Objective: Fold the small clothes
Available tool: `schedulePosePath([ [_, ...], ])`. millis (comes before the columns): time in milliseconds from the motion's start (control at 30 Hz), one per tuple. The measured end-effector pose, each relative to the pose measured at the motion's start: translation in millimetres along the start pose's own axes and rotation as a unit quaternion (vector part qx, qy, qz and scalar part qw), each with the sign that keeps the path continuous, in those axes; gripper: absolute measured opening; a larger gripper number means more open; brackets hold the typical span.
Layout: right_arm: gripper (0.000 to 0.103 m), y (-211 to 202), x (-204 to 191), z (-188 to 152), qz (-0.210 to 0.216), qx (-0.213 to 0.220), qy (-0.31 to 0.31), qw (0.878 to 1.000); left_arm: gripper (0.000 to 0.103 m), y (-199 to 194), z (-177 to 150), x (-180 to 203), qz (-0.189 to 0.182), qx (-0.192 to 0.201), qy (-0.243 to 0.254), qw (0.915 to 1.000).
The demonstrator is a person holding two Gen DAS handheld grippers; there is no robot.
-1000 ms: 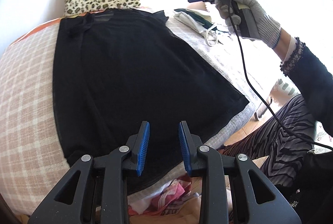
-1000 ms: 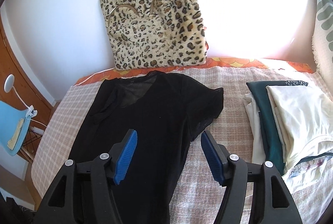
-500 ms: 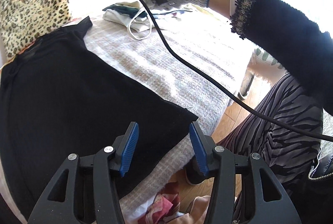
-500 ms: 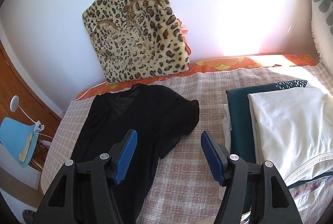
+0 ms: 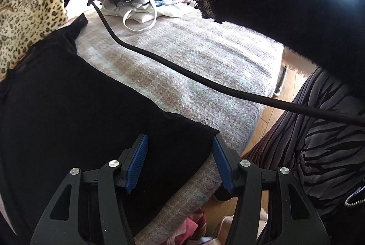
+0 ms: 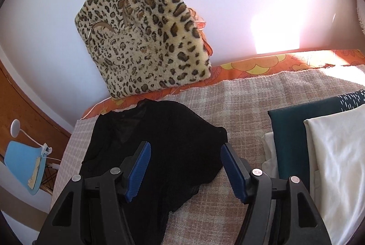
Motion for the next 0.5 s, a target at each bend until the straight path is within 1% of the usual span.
schedulePosePath([
  [33, 0.067, 8.0, 3.5, 1.7, -0.009, -0.006, 0.004, 1.0, 0.049, -0.2, 0.0, -0.9, 0.007, 0.003, 0.0, 1.0],
  [100, 0.067, 20.6, 11.1, 4.0, -0.028, -0.013, 0.011, 0.999, 0.036, -1.6, -0.3, -3.9, 0.016, 0.008, 0.001, 0.9998],
  [133, 0.067, 26.3, 14.4, 4.5, -0.036, -0.018, 0.014, 0.999, 0.031, -2.3, 0.2, -6.5, 0.01, 0.01, -0.003, 0.9999],
  [167, 0.067, 31.0, 16.9, 4.3, -0.043, -0.022, 0.016, 0.999, 0.022, -2.5, 1.2, -9.4, 0.002, 0.013, -0.01, 0.9999],
  [200, 0.067, 35.0, 18.6, 4.0, -0.048, -0.026, 0.016, 0.998, 0.015, -2.4, 2.5, -12.3, -0.005, 0.015, -0.017, 0.9997],
  [300, 0.067, 44.1, 16.6, 2.7, -0.072, -0.033, 0.0, 0.997, 0.008, -3.9, 3.1, -20.3, -0.023, 0.02, -0.035, 0.9989],
  [433, 0.067, 59.4, 13.4, -0.5, -0.109, -0.051, -0.021, 0.993, 0.005, -5.7, 1.4, -20.7, -0.029, 0.028, -0.04, 0.9984],
  [467, 0.063, 63.7, 13.0, -1.0, -0.118, -0.054, -0.026, 0.991, 0.004, -6.4, 0.6, -19.7, -0.029, 0.029, -0.04, 0.9984],
  [500, 0.055, 67.8, 12.6, -2.6, -0.126, -0.058, -0.031, 0.99, 0.004, -7.1, 0.2, -19.2, -0.03, 0.031, -0.041, 0.9982],
])
Point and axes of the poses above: each gripper's, at about its wrist camera, not at the fingertips, and y roughly the way its jaws point, x to its right, z to its top, the point moved 5 cm from there along y, roughly the way its jaws point, and after that the axes turned 11 degrees about -x, right-handed, at the moved point
